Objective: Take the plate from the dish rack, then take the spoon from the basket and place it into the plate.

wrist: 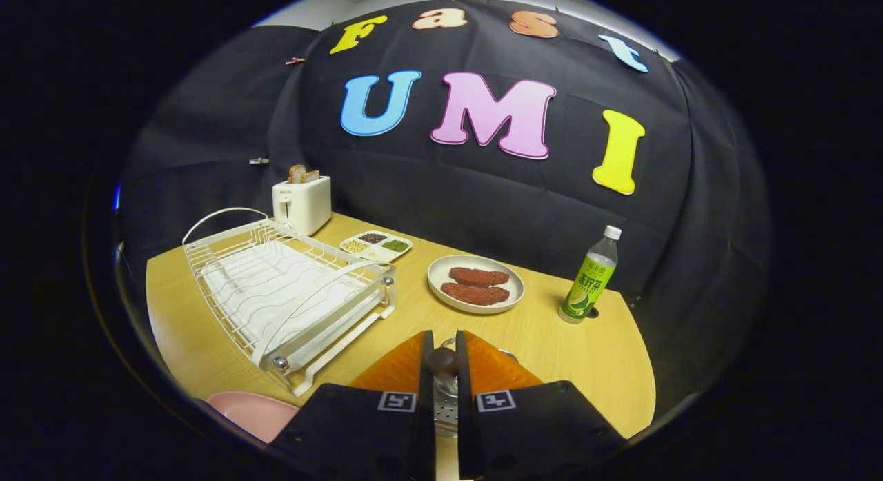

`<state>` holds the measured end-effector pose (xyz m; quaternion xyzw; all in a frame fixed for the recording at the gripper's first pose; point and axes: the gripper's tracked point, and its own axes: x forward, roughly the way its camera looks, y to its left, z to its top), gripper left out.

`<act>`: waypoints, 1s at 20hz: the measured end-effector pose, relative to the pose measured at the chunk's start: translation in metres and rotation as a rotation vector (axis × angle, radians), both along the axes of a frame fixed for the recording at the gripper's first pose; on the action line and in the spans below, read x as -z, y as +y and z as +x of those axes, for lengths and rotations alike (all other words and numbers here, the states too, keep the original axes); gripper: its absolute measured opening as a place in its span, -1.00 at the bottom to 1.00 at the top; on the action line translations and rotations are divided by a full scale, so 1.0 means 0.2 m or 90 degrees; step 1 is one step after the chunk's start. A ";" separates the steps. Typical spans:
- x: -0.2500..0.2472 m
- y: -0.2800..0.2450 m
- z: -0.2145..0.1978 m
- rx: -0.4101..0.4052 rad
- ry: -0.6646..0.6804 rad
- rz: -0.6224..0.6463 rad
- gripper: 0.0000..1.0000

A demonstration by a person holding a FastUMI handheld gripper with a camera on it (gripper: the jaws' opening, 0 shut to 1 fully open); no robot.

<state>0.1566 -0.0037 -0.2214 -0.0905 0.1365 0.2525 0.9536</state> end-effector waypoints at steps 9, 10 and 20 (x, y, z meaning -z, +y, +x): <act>-0.25 -0.10 0.04 0.001 0.008 0.070 -0.75; -0.27 -0.12 0.04 0.002 0.013 0.080 -0.76; -0.54 -0.31 -0.16 -0.007 0.052 0.130 -0.76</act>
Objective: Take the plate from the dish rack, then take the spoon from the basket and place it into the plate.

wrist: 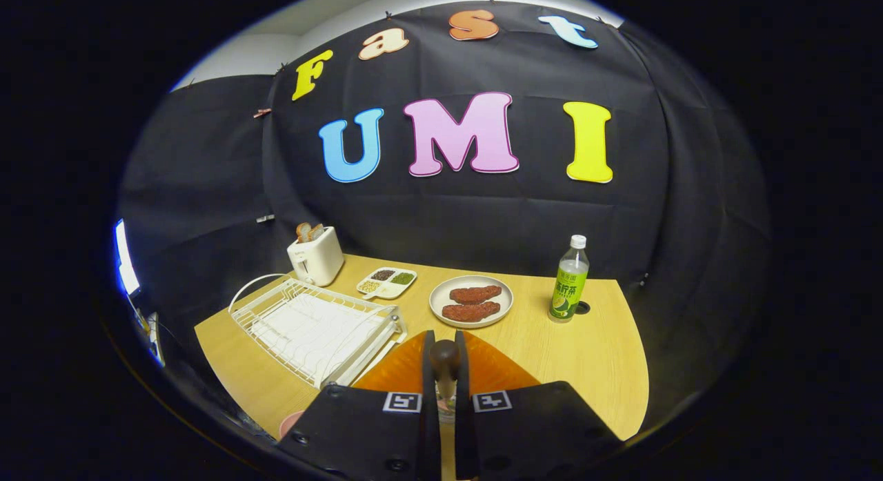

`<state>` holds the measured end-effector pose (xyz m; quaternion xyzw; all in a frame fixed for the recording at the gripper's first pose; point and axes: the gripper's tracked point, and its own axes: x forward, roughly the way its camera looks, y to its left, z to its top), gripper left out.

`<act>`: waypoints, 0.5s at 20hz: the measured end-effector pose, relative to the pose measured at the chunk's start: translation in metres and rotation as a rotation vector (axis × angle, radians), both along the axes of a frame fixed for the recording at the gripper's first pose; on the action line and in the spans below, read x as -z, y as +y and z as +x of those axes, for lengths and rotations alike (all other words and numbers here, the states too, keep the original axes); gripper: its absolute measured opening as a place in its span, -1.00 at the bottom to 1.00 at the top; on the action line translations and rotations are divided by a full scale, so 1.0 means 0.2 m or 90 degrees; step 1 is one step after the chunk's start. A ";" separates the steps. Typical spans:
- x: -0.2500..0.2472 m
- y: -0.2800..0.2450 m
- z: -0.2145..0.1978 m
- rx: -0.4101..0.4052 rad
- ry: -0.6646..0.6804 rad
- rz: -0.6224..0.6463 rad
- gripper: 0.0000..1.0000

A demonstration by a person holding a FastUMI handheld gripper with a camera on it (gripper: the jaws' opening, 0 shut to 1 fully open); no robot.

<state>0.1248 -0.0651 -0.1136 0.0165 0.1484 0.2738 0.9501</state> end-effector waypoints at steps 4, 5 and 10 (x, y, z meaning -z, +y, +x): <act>-0.10 0.06 -0.14 -0.029 -0.015 0.000 -0.76; -0.11 0.08 -0.18 -0.035 -0.018 0.001 -0.76; 0.04 0.19 -0.37 -0.037 0.032 -0.018 -0.76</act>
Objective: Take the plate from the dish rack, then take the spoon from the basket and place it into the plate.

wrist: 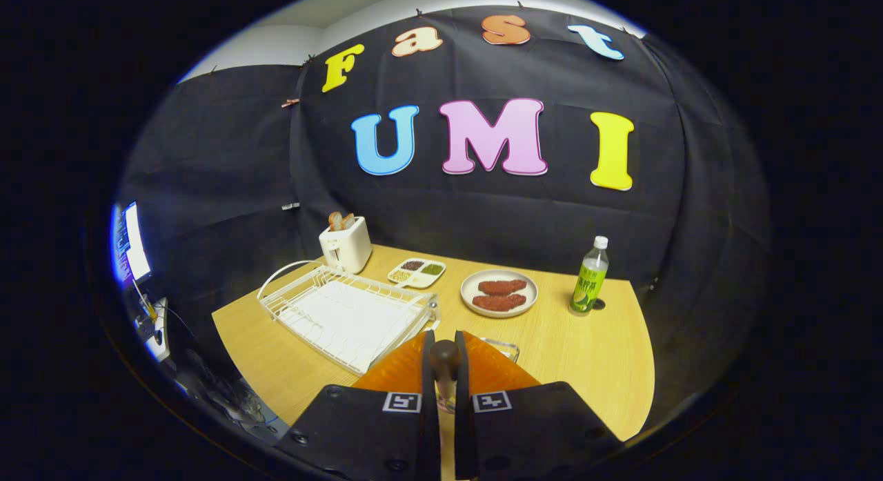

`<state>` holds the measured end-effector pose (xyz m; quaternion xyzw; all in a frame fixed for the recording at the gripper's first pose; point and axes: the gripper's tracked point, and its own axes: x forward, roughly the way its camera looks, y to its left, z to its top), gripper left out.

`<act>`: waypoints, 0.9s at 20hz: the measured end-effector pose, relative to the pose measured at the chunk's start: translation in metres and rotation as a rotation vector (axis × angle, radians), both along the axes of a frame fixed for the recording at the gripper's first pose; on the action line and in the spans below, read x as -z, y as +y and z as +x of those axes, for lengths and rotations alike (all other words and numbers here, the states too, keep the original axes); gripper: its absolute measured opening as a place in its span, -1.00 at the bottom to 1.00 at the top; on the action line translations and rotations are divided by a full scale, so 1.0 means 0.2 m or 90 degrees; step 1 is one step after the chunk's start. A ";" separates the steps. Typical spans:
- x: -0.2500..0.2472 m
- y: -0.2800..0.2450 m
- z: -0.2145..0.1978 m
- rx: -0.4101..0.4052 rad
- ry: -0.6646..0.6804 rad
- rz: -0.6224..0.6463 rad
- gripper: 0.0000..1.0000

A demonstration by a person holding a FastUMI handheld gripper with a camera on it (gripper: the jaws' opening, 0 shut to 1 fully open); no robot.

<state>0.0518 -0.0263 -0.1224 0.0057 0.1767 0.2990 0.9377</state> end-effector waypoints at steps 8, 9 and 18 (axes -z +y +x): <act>0.30 0.14 -0.10 0.090 0.038 -0.069 -0.76; 0.32 0.16 -0.10 0.110 0.041 -0.069 -0.76; 0.50 0.32 -0.16 0.200 0.022 -0.111 -0.73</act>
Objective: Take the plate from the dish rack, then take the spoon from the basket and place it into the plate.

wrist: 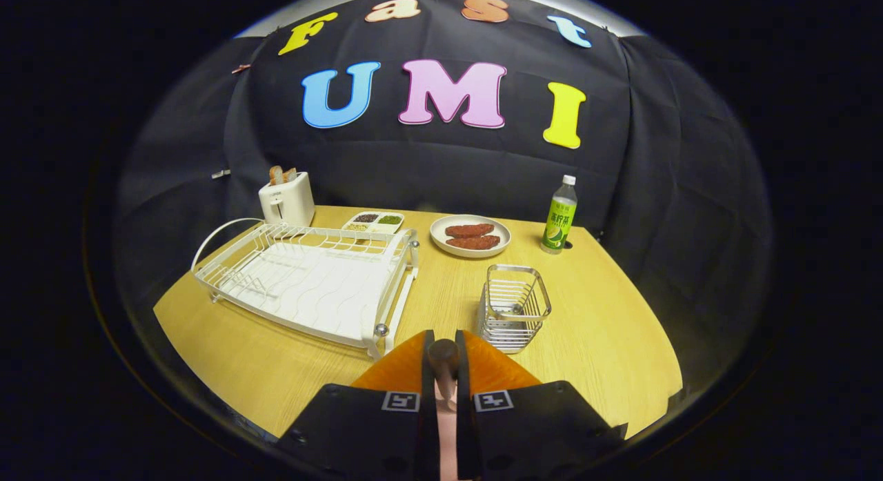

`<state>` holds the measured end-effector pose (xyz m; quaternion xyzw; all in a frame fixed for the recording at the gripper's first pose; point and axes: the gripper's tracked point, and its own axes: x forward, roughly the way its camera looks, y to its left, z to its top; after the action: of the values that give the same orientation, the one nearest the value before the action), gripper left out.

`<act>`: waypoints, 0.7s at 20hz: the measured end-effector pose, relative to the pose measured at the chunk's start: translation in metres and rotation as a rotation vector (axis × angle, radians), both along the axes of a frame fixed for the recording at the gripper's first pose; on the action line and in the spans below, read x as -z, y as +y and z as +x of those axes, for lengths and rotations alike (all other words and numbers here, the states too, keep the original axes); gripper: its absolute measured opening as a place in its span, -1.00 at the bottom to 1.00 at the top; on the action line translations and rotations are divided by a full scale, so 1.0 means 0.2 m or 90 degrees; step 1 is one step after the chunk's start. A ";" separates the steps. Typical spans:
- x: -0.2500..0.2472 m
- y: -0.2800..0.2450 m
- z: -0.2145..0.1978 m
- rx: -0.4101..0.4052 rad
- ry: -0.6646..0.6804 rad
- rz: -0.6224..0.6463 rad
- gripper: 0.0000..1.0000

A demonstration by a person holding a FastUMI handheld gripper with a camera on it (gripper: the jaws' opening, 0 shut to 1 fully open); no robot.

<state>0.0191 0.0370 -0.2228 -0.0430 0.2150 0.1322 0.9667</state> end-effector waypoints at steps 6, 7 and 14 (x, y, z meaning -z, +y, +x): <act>0.08 0.14 -0.15 -0.021 0.028 -0.021 -0.58; 0.10 0.16 -0.18 -0.022 0.043 -0.019 -0.53; 0.15 0.28 -0.28 -0.032 0.126 0.043 -0.03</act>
<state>-0.0361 0.0933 -0.2532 -0.0026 0.3040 0.1669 0.9379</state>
